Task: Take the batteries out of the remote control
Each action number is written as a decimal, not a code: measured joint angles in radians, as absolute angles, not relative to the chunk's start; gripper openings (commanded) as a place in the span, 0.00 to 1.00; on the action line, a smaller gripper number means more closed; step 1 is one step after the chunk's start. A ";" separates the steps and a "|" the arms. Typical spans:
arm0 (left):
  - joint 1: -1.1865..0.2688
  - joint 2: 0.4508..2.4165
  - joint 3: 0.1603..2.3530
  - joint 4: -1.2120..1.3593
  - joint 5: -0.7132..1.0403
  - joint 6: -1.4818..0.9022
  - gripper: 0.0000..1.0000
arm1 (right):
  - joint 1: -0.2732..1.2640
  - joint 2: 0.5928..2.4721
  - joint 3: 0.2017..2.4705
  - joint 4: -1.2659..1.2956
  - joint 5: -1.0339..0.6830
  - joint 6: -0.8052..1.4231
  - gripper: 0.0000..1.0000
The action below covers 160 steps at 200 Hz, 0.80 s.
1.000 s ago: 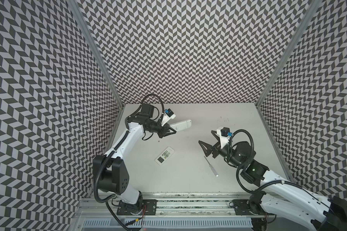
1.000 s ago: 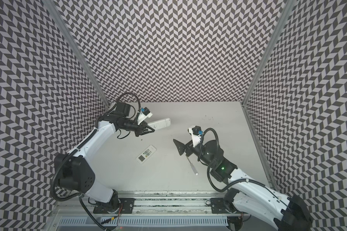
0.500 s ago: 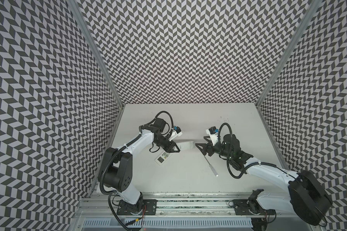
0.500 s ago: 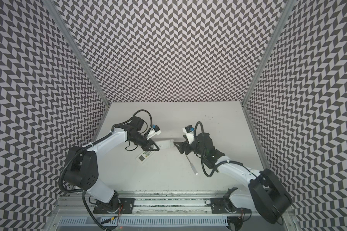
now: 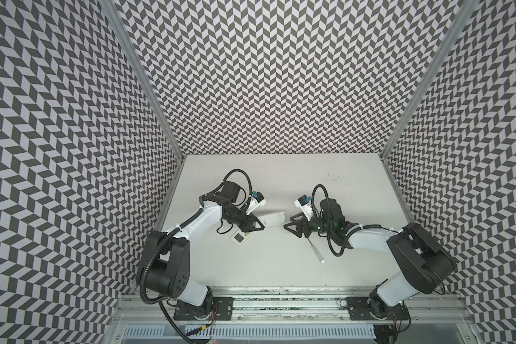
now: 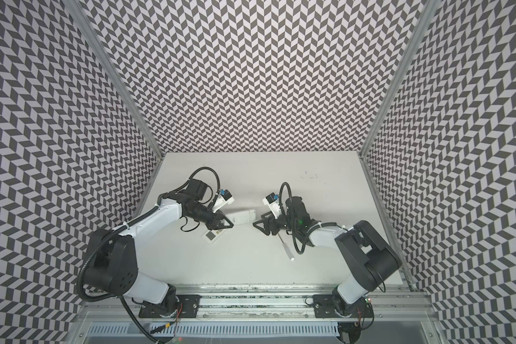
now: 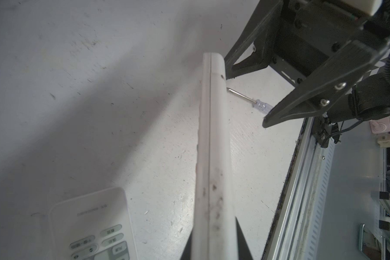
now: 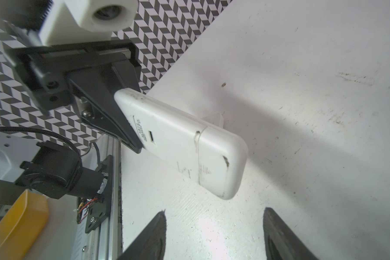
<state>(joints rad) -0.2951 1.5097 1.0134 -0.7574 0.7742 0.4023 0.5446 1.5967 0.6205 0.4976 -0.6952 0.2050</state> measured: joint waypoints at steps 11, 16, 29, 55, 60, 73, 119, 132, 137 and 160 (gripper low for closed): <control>-0.292 1.505 1.011 -0.754 0.789 0.402 0.00 | 0.540 1.604 0.621 0.519 -0.724 0.219 0.65; -0.292 1.504 1.009 -0.752 0.796 0.402 0.00 | 0.540 1.607 0.621 0.526 -0.737 0.227 0.65; -0.292 1.497 0.999 -0.748 0.812 0.403 0.00 | 0.540 1.607 0.620 0.552 -0.768 0.242 0.64; -0.292 1.471 0.978 -0.749 0.842 0.410 0.00 | 0.540 1.608 0.622 0.586 -0.816 0.265 0.61; -0.292 1.467 0.976 -0.749 0.847 0.411 0.00 | 0.540 1.608 0.622 0.588 -0.821 0.271 0.61; -0.292 1.456 0.975 -0.748 0.861 0.414 0.00 | 0.540 1.608 0.622 0.599 -0.828 0.279 0.60; -0.292 1.431 0.957 -0.746 0.907 0.419 0.00 | 0.540 1.618 0.624 0.615 -0.836 0.299 0.55; -0.292 1.429 0.956 -0.746 0.914 0.422 0.00 | 0.540 1.618 0.624 0.623 -0.839 0.304 0.53; -0.292 1.428 0.955 -0.746 0.916 0.425 0.00 | 0.539 1.618 0.625 0.625 -0.840 0.307 0.51; -0.292 1.424 0.950 -0.751 0.928 0.430 0.00 | 0.531 1.618 0.629 0.639 -0.854 0.326 0.49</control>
<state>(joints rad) -0.2916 1.4242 0.9497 -0.7506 0.9283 0.4301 0.5312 1.6184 0.6292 0.6388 -0.8539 0.3256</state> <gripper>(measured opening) 0.153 0.500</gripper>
